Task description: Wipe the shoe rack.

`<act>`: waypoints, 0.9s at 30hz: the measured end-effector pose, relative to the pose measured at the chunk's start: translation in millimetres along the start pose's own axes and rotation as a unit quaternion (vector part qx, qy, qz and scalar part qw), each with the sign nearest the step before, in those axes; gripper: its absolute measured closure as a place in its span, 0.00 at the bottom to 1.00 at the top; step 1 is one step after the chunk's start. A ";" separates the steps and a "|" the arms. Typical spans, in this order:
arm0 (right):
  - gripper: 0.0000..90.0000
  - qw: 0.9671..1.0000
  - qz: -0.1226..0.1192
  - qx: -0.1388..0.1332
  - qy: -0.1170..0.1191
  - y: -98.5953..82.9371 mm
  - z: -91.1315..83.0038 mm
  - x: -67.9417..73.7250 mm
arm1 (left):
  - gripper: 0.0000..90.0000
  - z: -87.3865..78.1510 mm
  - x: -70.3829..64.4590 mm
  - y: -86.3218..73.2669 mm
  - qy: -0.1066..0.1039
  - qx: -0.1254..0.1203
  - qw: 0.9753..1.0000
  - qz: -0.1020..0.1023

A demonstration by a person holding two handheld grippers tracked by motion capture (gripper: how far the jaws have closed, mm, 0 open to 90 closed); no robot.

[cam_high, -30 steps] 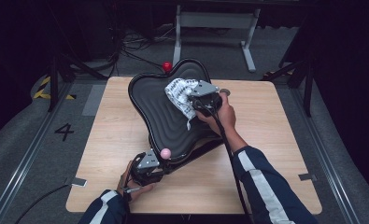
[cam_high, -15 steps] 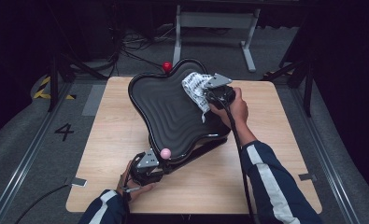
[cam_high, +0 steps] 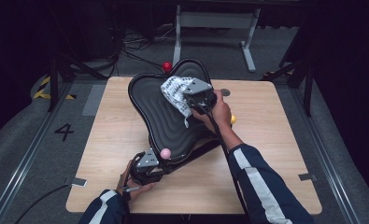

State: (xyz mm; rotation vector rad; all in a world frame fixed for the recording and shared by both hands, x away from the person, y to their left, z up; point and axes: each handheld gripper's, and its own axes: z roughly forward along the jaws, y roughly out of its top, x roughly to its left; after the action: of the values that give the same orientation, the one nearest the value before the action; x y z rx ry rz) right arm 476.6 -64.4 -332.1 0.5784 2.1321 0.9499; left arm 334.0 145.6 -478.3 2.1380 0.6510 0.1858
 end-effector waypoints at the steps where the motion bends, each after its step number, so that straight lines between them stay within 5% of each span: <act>1: 0.87 1.000 -0.003 -0.001 0.003 2.8 0.5 2.8 | 0.80 0.0 0.0 0.0 0.000 0.000 1.000 0.000; 21: 0.87 0.997 -0.063 -0.019 0.047 51.5 11.0 61.1 | 0.80 0.2 0.1 0.3 0.002 0.001 1.000 0.006; 27: 0.87 0.996 -0.069 -0.020 0.043 56.2 13.9 62.4 | 0.80 0.0 0.0 0.1 0.002 0.000 1.000 0.003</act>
State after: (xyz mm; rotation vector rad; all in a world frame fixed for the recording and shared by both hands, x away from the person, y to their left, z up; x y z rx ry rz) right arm 453.3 16.8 -322.1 0.3713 2.1930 0.9525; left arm 334.0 145.6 -478.3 2.1398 0.6478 0.1931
